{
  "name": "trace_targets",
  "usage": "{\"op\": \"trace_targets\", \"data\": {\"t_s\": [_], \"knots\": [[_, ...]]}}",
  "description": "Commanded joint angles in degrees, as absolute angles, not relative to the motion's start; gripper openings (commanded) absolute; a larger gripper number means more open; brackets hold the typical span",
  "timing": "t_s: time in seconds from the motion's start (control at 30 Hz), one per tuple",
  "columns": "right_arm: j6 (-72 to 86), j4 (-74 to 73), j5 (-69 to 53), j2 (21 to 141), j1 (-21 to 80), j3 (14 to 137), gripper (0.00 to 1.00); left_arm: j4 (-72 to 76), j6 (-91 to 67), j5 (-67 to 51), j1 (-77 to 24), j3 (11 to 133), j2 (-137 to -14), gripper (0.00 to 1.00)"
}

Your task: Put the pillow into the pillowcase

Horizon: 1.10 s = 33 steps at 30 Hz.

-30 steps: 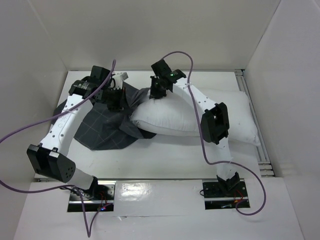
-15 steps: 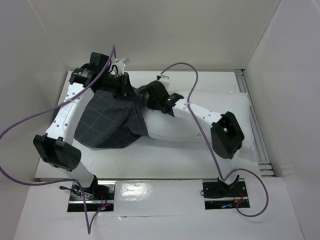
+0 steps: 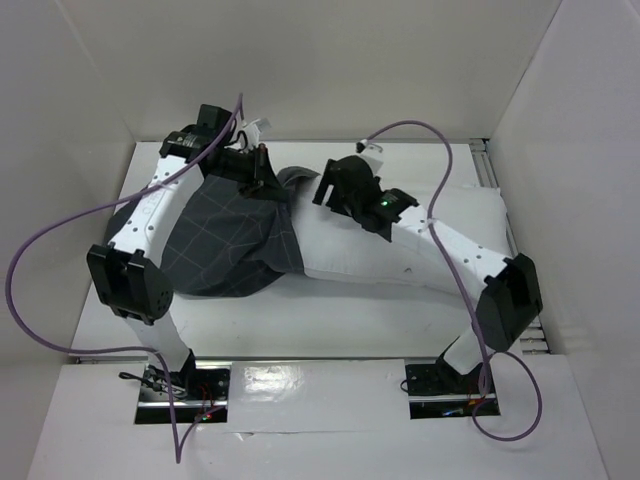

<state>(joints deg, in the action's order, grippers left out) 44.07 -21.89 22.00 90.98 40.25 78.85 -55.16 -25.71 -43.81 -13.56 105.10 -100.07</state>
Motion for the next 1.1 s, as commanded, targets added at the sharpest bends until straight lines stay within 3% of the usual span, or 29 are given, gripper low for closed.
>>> {"op": "trace_targets", "data": {"t_s": [0.0, 0.07, 0.13, 0.17, 0.23, 0.8, 1.07], "knots": [[44.03, -38.29, 31.18, 87.71, 36.40, 83.04, 0.84, -56.06, -23.31, -37.03, -17.48, 109.33, -102.38, 0.01], [43.08, -45.68, 31.90, 87.71, 34.11, 85.24, 0.88, -60.27, -21.19, -26.32, -22.12, 114.66, -104.75, 0.19], [40.35, -51.29, 31.90, 88.24, 29.65, 88.15, 0.91, -66.34, -18.73, -20.24, -24.77, 118.63, -108.62, 0.48], [39.56, -52.72, 32.69, 88.76, 28.23, 88.85, 0.91, -67.05, -18.72, -15.43, -25.66, 119.70, -108.63, 0.72], [37.45, -54.74, 33.74, 88.77, 25.07, 88.86, 0.93, -67.06, -20.12, -13.63, -26.19, 120.76, -108.63, 0.84], [32.43, -54.14, 27.60, 82.53, 7.74, 79.01, 0.99, -64.60, -23.64, 5.79, -29.79, 136.05, -121.37, 0.88], [32.43, -50.81, 24.18, 82.53, 7.21, 70.85, 0.96, -63.19, -22.24, 10.72, -32.34, 137.64, -126.20, 0.83]]}}
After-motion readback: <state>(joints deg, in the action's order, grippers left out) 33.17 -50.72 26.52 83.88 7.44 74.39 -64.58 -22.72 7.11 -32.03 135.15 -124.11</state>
